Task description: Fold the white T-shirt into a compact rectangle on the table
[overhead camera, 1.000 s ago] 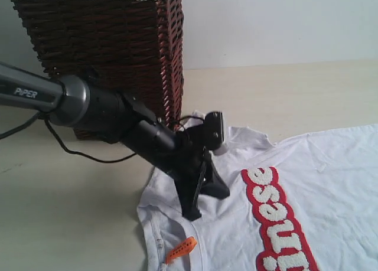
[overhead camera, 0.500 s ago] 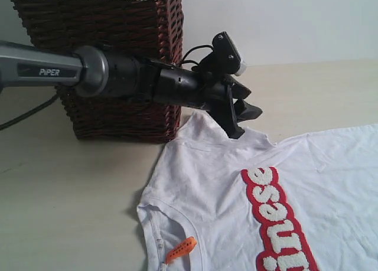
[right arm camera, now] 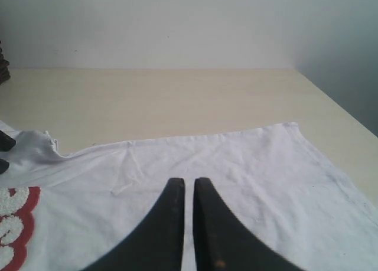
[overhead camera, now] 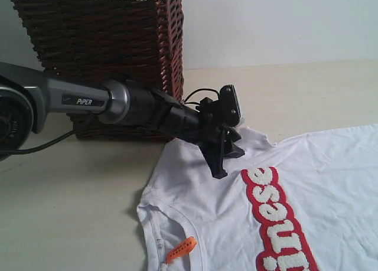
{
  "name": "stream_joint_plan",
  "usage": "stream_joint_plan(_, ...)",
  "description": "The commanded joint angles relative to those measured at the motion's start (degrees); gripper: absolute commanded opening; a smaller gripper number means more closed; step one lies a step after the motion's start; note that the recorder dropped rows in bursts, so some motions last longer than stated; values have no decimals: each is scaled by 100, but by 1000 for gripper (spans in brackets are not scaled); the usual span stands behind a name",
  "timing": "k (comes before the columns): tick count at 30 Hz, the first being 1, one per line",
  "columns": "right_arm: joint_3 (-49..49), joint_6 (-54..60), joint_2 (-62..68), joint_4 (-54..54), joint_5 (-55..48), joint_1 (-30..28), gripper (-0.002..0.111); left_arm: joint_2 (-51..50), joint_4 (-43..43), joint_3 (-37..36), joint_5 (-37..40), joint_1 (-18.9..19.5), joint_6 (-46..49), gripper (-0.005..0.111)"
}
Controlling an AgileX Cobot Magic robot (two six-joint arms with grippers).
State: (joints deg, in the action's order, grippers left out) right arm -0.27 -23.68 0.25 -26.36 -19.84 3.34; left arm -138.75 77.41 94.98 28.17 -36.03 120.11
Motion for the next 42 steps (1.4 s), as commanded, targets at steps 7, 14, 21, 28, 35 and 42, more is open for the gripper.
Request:
stream_joint_plan(7, 27, -16, -25, 9, 75, -30, 8, -99, -101, 28, -38, -5, 15, 0)
stream_joint_plan(14, 27, -16, -25, 9, 75, -30, 8, 328, -271, 28, 442, -5, -744, 0)
stream_joint_plan(21, 27, -16, -25, 9, 75, -30, 8, 545, -1249, 28, 3188, -19, -2410, 0)
stream_joint_plan(28, 27, -16, -25, 9, 75, -30, 8, 534, -1849, -395, 3797, -66, -2909, 1)
stream_joint_plan(35, 27, -16, -25, 9, 75, -30, 8, 636, -1798, -565, 3354, -44, -2909, 52)
stream_joint_plan(42, 27, -16, -25, 9, 75, -30, 8, 1374, -1658, -565, 3184, 135, -2912, 73)
